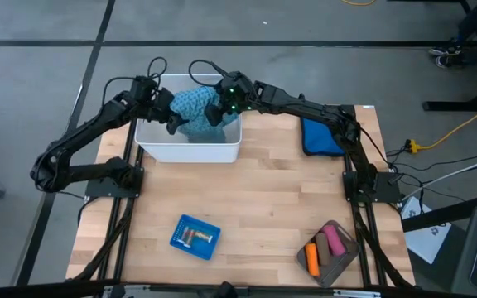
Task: Pick & Place Medicine items
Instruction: Put the blue patient gown into the white bin, then adjust the white bin on the table
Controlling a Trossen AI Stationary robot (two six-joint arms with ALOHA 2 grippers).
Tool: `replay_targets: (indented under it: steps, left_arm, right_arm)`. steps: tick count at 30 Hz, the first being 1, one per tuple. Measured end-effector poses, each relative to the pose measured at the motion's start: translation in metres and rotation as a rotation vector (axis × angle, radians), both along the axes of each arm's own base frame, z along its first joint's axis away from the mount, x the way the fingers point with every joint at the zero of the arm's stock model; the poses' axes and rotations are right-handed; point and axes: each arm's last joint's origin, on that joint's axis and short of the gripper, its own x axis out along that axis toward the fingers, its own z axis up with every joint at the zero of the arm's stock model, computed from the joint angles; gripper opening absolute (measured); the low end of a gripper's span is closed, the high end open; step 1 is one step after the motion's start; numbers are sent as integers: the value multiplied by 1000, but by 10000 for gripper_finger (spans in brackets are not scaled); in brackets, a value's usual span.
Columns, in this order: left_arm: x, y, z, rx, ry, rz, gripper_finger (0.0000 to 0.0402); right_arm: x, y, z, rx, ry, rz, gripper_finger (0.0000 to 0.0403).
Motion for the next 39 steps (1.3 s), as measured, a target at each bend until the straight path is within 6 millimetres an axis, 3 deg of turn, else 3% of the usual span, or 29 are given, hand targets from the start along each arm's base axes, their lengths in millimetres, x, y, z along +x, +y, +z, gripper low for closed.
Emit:
replay_targets:
  steps: [8,18,25,34,39]
  left_arm:
    - [-17,-23,17,76,-4,70,243]
    - [-26,-40,19,47,0,63,249]
    - [-35,-36,21,225,237,269,249]
    - [-29,-42,19,215,242,188,249]
    - [-19,-51,36,292,18,18,249]
  right_arm:
    - [-1,1,2,15,-5,23,346]
    - [-11,5,25,10,-59,65,345]
    - [-12,6,28,-11,-64,72,345]
    - [-13,6,30,-24,-68,100,345]
    - [-7,17,35,-90,-112,205,345]
